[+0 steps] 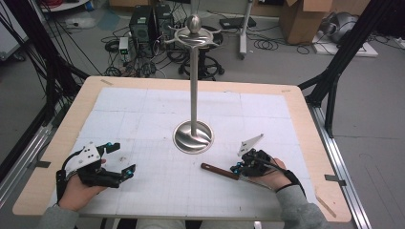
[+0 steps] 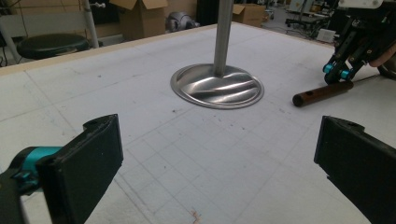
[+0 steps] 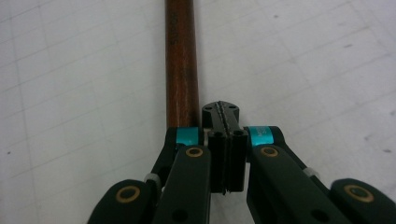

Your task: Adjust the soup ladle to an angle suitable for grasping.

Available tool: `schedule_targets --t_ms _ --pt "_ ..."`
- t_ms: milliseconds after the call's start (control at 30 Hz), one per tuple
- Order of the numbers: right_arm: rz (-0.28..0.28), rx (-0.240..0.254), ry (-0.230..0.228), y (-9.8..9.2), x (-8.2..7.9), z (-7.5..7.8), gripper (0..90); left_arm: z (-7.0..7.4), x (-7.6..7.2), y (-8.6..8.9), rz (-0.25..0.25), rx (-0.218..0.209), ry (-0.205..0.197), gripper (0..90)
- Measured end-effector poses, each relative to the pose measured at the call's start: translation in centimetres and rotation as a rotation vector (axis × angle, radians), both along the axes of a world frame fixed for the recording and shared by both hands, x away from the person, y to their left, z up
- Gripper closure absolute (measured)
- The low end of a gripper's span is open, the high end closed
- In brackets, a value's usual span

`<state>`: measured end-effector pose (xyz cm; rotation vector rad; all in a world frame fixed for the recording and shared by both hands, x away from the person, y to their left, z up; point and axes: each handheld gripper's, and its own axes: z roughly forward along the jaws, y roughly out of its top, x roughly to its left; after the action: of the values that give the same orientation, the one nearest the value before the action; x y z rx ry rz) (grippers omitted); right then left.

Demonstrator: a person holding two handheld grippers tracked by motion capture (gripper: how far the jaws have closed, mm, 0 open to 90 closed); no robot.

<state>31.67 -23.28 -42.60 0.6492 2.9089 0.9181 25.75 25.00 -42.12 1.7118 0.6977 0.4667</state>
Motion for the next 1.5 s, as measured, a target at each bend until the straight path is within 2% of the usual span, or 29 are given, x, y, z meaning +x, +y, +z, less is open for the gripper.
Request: schedule_targets --t_ms 300,500,767,967,1067,1167,1233,1267,1300,1400,1500 --pt "0.032 -0.001 0.007 1.0 -0.5 0.0 90.0 0.0 0.0 0.0 -0.002 -0.002 0.002 1.8" --pt "0.081 0.0 0.007 2.4 -1.1 0.0 90.0 -0.1 0.1 -0.1 -0.004 0.001 0.002 1.8" --pt "0.106 0.006 0.011 3.2 -1.5 -0.1 90.0 -0.1 0.2 -0.2 -0.007 0.0 0.005 1.8" --pt "0.128 0.001 -0.004 4.0 -1.8 0.0 90.0 0.0 0.3 -0.2 -0.009 -0.002 0.003 1.8" --pt "0.128 0.065 -0.011 3.3 -1.9 1.0 88.9 0.0 0.2 -0.2 -0.009 -0.004 -0.001 1.8" --pt "0.108 0.129 -0.012 2.5 -1.9 2.3 66.5 0.0 0.3 -0.2 -0.01 -0.005 0.004 1.8" --pt "0.102 0.141 -0.03 2.2 -2.0 2.8 51.9 0.0 0.2 -0.2 -0.01 -0.004 0.004 1.8" --pt "0.102 0.141 -0.03 2.2 -2.0 2.8 51.9 0.0 0.2 -0.2 -0.01 -0.004 0.004 1.8" --pt "0.096 0.138 -0.023 1.9 -1.9 3.3 41.1 0.0 0.3 -0.2 -0.008 -0.004 0.002 1.8" --pt "0.08 0.114 -0.012 1.4 -1.9 3.6 38.1 0.0 0.3 -0.2 -0.003 -0.004 0.005 1.8" --pt "0.08 0.128 -0.017 0.7 -2.0 4.1 34.8 0.0 0.3 -0.2 -0.006 -0.002 0.006 1.8"
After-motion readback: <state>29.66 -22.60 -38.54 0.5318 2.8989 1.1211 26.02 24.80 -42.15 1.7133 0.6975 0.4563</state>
